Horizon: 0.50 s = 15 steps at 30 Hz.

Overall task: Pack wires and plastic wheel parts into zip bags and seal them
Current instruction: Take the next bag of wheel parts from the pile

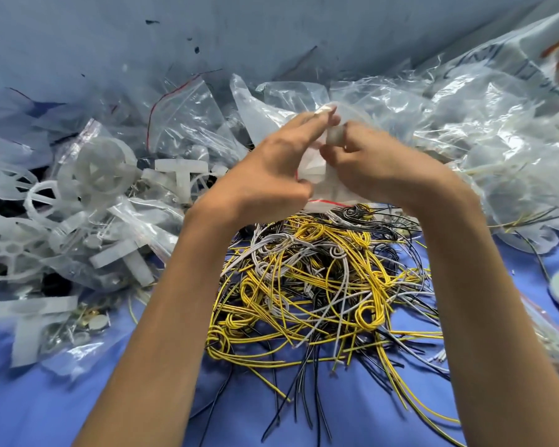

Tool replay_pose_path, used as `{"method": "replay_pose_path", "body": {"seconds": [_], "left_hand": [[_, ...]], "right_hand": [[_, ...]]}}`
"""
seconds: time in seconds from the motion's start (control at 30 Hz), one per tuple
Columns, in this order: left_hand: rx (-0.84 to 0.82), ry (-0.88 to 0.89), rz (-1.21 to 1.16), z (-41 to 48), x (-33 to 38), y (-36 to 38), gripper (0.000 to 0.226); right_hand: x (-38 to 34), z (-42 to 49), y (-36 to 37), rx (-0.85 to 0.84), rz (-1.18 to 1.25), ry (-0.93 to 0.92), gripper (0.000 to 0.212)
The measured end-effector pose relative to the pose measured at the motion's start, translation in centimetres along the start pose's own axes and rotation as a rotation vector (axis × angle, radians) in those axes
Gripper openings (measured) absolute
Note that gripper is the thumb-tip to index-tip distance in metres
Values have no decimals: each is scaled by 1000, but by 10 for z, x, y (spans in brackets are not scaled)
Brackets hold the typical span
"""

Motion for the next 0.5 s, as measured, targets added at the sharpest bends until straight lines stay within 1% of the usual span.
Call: {"method": "replay_pose_path", "body": {"seconds": [0.07,0.13,0.2,0.23,0.27,0.3,0.33,0.37,0.4,0.43,0.47,0.5], "left_hand": [[22,9,-79,-1,12,0,80],[66,4,-159,-1,22,-2,81],[94,-27,-234,-1,28,-3,81],[89,-47,-266,-2,29,-3,80],[70,-68,-291,-3,30,-2,79],[40,-89,-307,-4,31,0,76],[5,-105,-312,-6,31,2,72],[-28,-113,-302,-7,30,4,68],[-52,-113,-278,-7,30,5,66],[-63,-102,-242,-8,29,5,66],[-66,-87,-207,-7,29,5,67],[-62,-76,-179,-7,30,4,70]], "right_hand": [[-2,-2,-4,3,-85,-62,23],[-5,-6,-9,-16,-50,-82,21],[-8,-10,-12,-118,90,-94,18],[-9,-12,-12,-177,114,-94,18],[-7,-14,-10,-222,80,-88,19],[-3,-14,-9,-250,-6,-77,20],[2,-13,-6,-280,-120,-53,27],[6,-12,-3,-318,-238,-21,38],[10,-11,1,-357,-326,10,53],[12,-10,4,-380,-364,30,65],[14,-8,8,-361,-357,47,67],[14,-5,10,-310,-323,63,59]]}}
Point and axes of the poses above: each hand's wrist, its own z-axis towards the middle knuckle, its own y-axis out of the palm, x = y × z, the point moved 2 cm from there along z, towards the middle knuckle, and after that the axes turned 15 degrees about x, right-handed, at the moved point
